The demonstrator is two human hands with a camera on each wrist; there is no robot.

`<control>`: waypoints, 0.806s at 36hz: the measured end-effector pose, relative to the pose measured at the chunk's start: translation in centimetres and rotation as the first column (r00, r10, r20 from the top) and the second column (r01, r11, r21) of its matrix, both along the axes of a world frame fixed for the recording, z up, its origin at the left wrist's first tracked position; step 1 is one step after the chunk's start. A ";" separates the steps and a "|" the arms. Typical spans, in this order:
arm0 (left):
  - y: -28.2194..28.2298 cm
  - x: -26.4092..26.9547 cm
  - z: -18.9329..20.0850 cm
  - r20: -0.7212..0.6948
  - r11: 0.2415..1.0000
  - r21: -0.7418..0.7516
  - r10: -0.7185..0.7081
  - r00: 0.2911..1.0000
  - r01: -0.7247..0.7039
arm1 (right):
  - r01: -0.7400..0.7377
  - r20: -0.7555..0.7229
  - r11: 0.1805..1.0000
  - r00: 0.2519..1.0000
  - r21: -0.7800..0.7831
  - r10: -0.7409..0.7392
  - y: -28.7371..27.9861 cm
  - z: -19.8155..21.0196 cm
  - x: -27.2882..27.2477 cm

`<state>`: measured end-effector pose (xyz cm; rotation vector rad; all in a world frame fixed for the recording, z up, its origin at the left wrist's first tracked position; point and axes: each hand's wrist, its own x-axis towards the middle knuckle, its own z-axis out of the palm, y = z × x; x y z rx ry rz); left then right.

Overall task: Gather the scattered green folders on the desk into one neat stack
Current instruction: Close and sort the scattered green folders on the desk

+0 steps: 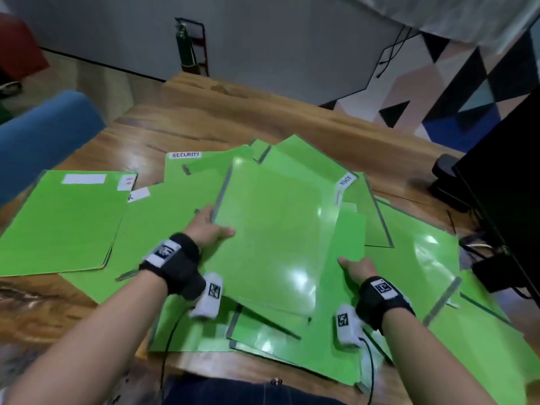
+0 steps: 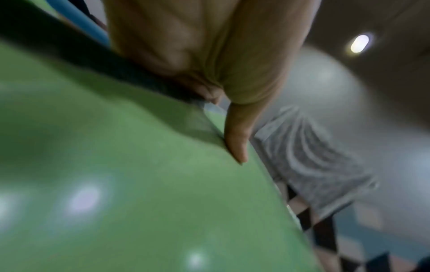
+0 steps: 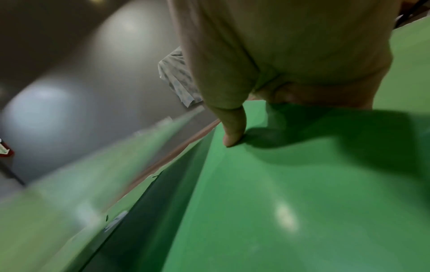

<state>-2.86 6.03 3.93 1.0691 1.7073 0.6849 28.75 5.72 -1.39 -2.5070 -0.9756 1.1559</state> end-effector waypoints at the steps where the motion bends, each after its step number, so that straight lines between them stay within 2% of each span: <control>1: -0.5 0.4 -1.8 -0.017 0.999 -0.049 -0.014 1.000 0.013 | 0.003 -0.008 1.000 1.000 -0.004 -0.003 0.0 -0.1 0.1; 5: -2.7 1.2 -6.7 -0.207 0.967 -0.244 -0.130 0.970 0.077 | 0.011 -0.060 1.000 0.998 -0.024 -0.012 -0.5 -0.7 0.3; 9: -3.6 2.4 -7.6 -0.370 0.920 -0.342 -0.322 0.871 0.194 | 0.080 -0.143 0.996 0.987 0.045 -0.072 -0.8 -1.2 0.2; 12: -3.2 3.9 -7.6 -0.443 0.902 -0.368 -0.385 0.810 0.227 | 0.100 -0.209 0.993 0.974 0.062 -0.085 -0.6 -1.3 0.2; 21: -2.3 7.7 -7.6 -0.480 0.922 -0.362 -0.309 0.821 0.136 | 0.046 -0.192 0.997 0.981 0.066 -0.033 -0.1 -1.6 0.3; 29: -2.4 8.9 -7.6 -0.451 0.889 -0.389 -0.413 0.792 0.242 | 0.066 -0.130 0.997 0.990 0.041 -0.060 0.3 -1.9 0.4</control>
